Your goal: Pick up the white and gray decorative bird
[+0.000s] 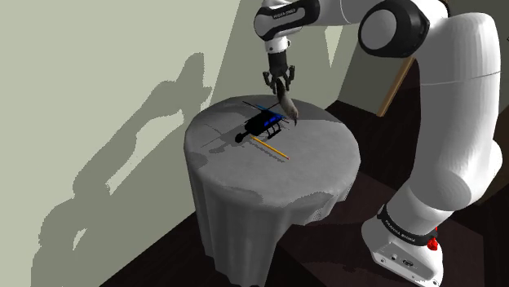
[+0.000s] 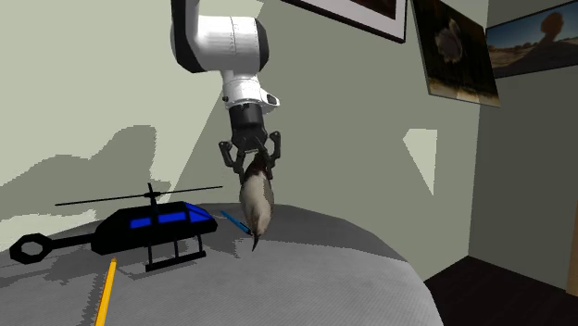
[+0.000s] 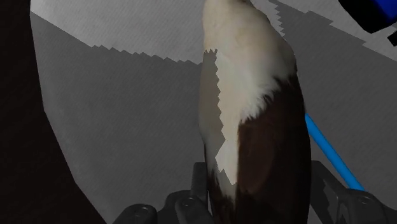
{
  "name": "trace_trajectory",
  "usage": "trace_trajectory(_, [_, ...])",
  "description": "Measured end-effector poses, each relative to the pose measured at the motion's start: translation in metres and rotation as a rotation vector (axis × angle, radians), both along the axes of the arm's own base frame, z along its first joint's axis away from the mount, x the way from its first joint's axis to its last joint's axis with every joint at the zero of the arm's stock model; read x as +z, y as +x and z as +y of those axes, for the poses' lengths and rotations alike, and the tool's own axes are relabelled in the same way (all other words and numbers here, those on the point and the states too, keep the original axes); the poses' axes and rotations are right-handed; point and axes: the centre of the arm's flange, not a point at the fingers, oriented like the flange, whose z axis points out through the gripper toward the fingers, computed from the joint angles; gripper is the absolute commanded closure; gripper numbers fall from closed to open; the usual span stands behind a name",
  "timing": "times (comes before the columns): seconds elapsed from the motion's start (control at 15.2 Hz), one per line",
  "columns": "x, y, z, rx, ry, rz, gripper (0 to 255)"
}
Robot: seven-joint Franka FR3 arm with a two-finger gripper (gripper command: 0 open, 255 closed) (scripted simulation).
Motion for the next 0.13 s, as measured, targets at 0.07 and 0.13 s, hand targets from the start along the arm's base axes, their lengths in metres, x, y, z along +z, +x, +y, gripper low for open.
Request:
trace_trajectory(0.07, [0.0057,-0.0002,0.0006,0.0,0.0,0.0,255])
trace_trajectory(0.13, [0.0097,-0.0004,0.0003,0.0,0.0,0.0,255])
